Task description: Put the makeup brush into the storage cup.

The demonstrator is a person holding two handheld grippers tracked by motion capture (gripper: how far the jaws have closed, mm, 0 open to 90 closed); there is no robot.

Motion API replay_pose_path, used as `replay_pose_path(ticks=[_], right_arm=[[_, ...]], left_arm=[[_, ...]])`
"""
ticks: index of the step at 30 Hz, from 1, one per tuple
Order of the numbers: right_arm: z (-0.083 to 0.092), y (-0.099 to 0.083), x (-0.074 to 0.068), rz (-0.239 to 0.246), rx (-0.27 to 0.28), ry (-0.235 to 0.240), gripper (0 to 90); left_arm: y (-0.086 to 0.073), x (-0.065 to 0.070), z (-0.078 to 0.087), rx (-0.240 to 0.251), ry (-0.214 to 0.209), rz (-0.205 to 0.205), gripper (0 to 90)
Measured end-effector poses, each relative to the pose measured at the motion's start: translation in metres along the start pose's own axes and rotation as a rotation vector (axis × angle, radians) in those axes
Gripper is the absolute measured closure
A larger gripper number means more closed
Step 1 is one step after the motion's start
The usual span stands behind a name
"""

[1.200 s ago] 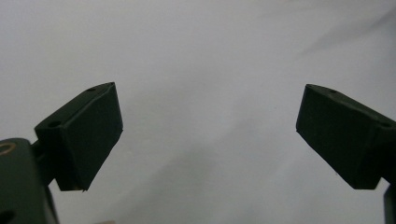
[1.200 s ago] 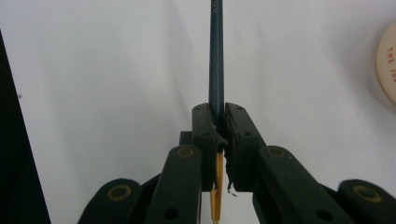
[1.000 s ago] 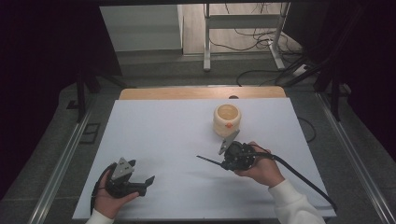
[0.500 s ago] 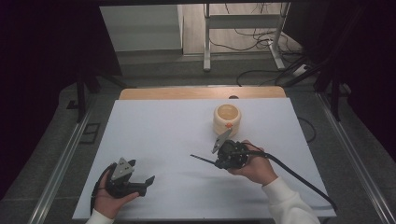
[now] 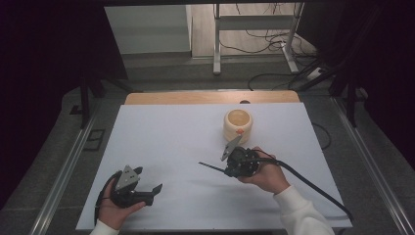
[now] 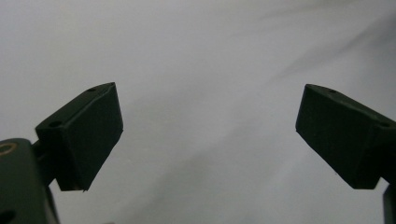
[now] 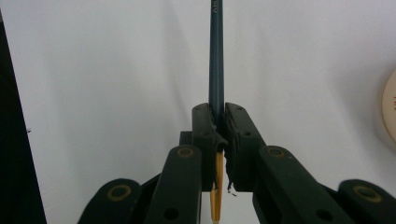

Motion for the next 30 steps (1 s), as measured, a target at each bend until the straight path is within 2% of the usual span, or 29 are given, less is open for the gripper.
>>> replay_pose_path(ticks=[4, 12, 14, 30], right_arm=[[0.001, 0.000, 0.000, -0.002, -0.001, -0.002, 83.6], [0.001, 0.000, 0.001, -0.001, -0.001, -0.004, 83.6], [0.000, -0.001, 0.001, -0.002, -0.003, -0.005, 83.5], [-0.001, -0.001, 0.001, 0.002, -0.005, -0.004, 83.6]], left_arm=[[0.000, 0.000, 0.000, 0.005, 0.006, -0.009, 8.1], [0.005, 0.006, 0.005, 0.006, -0.010, -0.011, 8.6], [0.006, 0.008, 0.006, 0.002, -0.015, -0.013, 11.4], [0.020, 0.027, 0.007, 0.001, -0.020, -0.073, 13.4]])
Point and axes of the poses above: each handheld gripper's, and its own axes: z roughly backward along the jaws, y roughly out of its top, x roughly to its right, the point moved 9 cm from there along -z, roughly forward along the jaws, and after that the axes turned 12 degrees about z, right-handed, at the moved point
